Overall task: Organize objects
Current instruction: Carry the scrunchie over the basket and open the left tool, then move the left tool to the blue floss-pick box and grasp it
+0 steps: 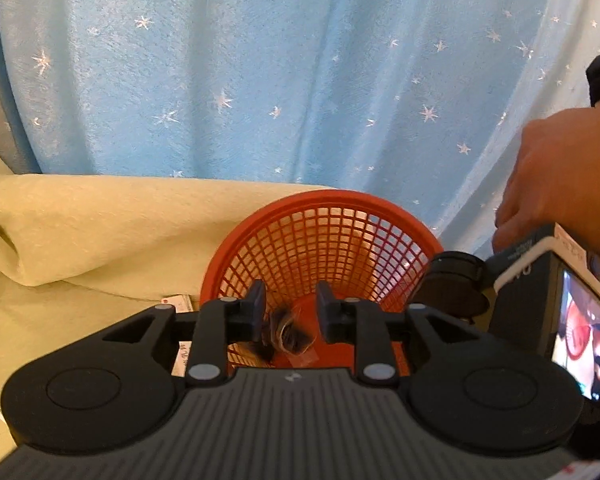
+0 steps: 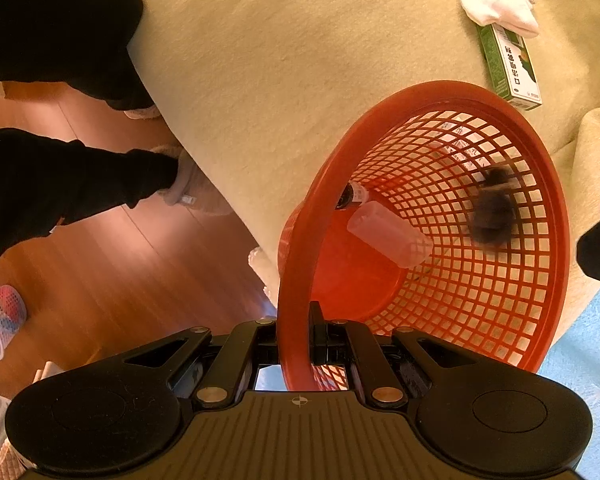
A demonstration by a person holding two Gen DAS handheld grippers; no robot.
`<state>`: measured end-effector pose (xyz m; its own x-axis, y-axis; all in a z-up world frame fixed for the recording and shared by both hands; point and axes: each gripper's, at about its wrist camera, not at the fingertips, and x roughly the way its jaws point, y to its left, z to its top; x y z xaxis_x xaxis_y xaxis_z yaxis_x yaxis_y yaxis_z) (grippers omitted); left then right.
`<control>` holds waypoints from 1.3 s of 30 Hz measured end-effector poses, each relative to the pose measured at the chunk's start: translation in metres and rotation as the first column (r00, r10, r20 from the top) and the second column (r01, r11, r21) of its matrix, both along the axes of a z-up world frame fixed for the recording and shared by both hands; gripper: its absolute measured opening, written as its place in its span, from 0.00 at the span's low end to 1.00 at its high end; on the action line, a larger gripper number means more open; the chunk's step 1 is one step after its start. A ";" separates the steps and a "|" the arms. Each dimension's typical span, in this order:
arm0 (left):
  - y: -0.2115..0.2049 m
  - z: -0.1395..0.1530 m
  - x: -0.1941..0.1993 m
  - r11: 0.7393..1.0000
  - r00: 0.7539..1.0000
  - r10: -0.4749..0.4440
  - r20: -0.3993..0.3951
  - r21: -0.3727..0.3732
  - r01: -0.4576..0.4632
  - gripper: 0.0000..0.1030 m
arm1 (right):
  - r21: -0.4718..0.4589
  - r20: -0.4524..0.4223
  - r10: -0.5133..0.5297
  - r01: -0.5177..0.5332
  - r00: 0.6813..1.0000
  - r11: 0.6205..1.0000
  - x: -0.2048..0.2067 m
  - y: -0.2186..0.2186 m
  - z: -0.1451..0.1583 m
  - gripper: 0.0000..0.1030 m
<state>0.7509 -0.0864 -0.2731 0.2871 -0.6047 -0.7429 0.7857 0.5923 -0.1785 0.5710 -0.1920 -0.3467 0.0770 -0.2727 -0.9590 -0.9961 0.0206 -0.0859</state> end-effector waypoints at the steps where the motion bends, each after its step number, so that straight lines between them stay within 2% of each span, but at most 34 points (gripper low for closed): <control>1: 0.001 0.000 0.001 1.000 1.000 0.008 -0.003 -0.001 -0.008 0.21 | 0.001 0.001 0.000 0.000 1.000 1.000 0.000 0.000 0.000 0.02; 8: 0.025 -0.007 -0.002 0.995 0.996 0.091 -0.004 0.051 -0.091 0.21 | 0.003 0.000 -0.001 0.001 1.000 1.000 0.001 -0.001 0.001 0.02; 13: 0.060 -0.019 -0.002 0.964 0.972 0.235 -0.001 0.126 -0.233 0.25 | 0.002 0.000 0.002 -0.002 1.000 1.000 0.000 -0.001 0.001 0.02; 21: 0.125 -0.042 -0.003 0.872 0.899 0.438 0.013 0.239 -0.428 0.32 | -0.007 -0.001 0.008 -0.008 1.000 1.000 0.001 -0.002 0.000 0.02; 22: 0.134 -0.044 -0.003 0.859 0.889 0.457 0.018 0.252 -0.446 0.37 | -0.008 -0.002 0.008 -0.008 1.000 1.000 0.001 -0.002 0.000 0.02; 25: 0.158 -0.053 -0.004 0.808 0.854 0.518 0.046 0.299 -0.507 0.47 | -0.011 -0.004 0.010 -0.010 1.000 1.000 0.001 -0.001 0.000 0.02; 31: 0.204 -0.083 0.000 0.704 0.780 0.620 0.085 0.380 -0.601 0.57 | -0.016 -0.012 0.017 -0.017 1.000 1.000 0.001 0.001 -0.001 0.02; 34: 0.218 -0.100 0.001 0.679 0.764 0.641 0.076 0.409 -0.610 0.63 | -0.019 -0.013 0.021 -0.021 1.000 1.000 0.000 0.002 -0.001 0.02; 39: 0.231 -0.125 0.001 0.648 0.740 0.670 0.062 0.438 -0.623 0.65 | -0.024 -0.015 0.019 -0.019 1.000 1.000 0.001 0.003 -0.002 0.02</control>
<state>0.7519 0.1447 -0.3982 0.4012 0.0697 -0.9133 0.1670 0.9748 0.1478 0.5724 -0.1893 -0.3483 0.0684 -0.2940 -0.9534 -0.9974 0.0000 -0.0716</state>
